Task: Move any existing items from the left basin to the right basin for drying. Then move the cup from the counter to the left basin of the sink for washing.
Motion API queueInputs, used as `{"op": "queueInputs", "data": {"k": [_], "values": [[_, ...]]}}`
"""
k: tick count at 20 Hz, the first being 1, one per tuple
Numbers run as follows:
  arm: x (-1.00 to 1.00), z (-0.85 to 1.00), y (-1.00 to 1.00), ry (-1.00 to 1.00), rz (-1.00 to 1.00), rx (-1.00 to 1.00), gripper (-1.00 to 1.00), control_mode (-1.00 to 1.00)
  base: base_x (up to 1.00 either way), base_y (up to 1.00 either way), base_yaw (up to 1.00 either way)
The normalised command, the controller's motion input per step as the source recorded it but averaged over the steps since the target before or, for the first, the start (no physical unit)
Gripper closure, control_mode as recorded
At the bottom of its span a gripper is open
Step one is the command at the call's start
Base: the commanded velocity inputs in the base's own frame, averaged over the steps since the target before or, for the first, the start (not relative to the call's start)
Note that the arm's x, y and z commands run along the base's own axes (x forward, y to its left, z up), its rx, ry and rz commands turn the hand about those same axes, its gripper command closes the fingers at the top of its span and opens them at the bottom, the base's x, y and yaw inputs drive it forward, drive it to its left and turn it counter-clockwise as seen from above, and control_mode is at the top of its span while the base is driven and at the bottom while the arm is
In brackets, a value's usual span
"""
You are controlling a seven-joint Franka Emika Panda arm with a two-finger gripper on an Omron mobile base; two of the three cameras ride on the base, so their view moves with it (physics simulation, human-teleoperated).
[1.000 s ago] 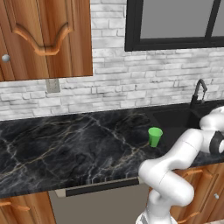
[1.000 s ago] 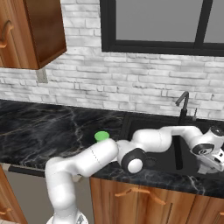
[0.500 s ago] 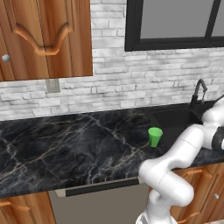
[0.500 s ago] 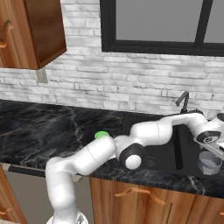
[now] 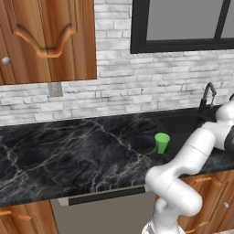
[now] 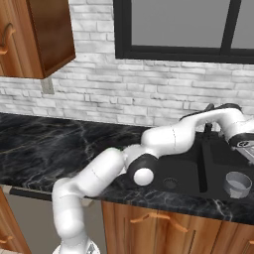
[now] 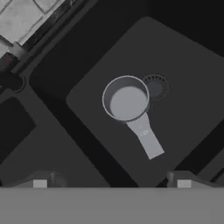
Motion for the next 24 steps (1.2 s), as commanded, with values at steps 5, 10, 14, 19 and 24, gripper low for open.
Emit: {"op": "queueInputs", "data": {"k": [5, 10, 14, 19, 24], "values": [[-0.17, 0.22, 0.74, -0.11, -0.13, -0.05, -1.00, -1.00, 0.00, 0.00, 0.00], [-0.18, 0.00, 0.89, -0.11, -0.15, -0.02, -1.00, -1.00, 0.00, 0.00, 0.00], [-0.13, 0.02, 1.00, -0.12, -0.17, -0.06, -1.00, -1.00, 0.00, 0.00, 0.00], [-0.22, 0.16, 0.99, -0.08, -0.17, -0.09, -1.00, -1.00, 0.00, 0.00, 0.00], [-0.18, 0.28, 0.91, -0.04, -0.15, -0.15, -1.00, -1.00, 0.00, 0.00, 0.00]]}}
